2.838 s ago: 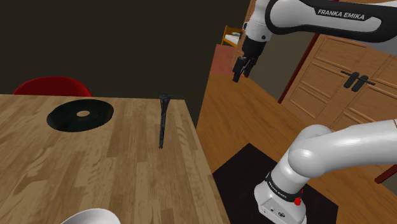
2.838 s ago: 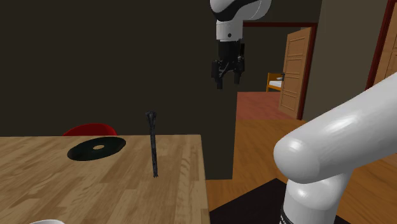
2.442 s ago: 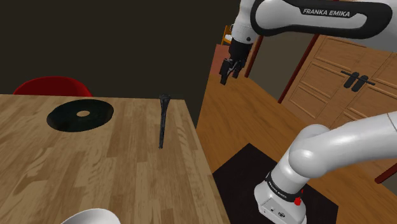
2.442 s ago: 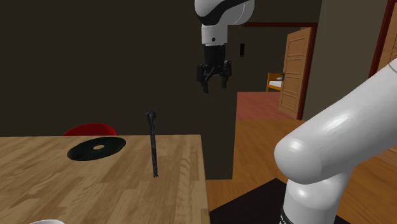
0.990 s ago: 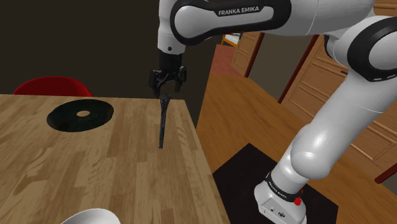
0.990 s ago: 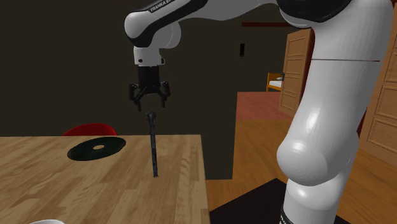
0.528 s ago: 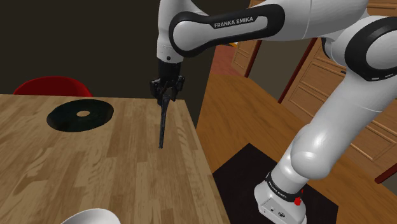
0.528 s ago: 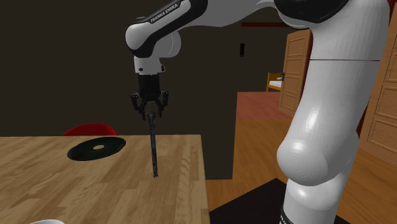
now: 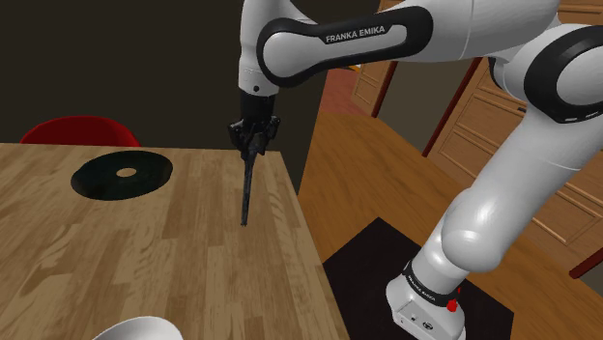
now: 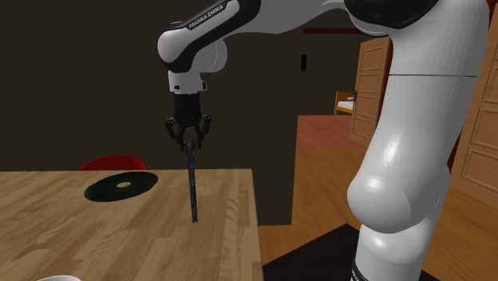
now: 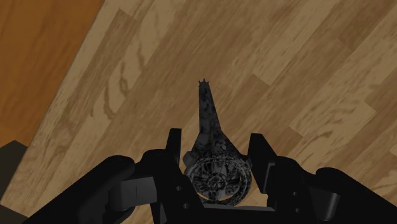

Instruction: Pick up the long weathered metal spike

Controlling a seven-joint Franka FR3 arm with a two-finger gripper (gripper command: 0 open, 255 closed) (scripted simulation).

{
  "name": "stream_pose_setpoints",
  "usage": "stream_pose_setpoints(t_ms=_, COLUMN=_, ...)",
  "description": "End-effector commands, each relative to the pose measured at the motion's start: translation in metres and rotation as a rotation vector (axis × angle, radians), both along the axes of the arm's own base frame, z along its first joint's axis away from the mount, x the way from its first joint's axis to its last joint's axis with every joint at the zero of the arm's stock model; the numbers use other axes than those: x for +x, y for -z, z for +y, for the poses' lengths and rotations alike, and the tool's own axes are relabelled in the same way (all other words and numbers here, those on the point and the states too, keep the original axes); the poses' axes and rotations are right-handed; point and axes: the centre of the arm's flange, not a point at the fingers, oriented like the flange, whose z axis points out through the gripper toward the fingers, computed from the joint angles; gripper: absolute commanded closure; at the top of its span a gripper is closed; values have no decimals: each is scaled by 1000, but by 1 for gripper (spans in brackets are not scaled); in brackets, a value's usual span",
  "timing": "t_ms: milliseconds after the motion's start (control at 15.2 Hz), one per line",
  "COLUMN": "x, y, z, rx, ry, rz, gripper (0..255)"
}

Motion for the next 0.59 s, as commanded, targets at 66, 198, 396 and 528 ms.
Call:
stream_pose_setpoints(t_ms=66, x=1, y=-5, z=0, rx=0, ry=0, rz=1, gripper=255)
stream_pose_setpoints(t_ms=198, x=1, y=-16, z=0, rx=0, ry=0, rz=1, gripper=255)
stream_pose_setpoints(t_ms=396, x=1, y=-31, z=0, rx=0, ry=0, rz=1, gripper=255)
stream_pose_setpoints(t_ms=528, x=1, y=-42, z=0, rx=0, ry=0, rz=1, gripper=255)
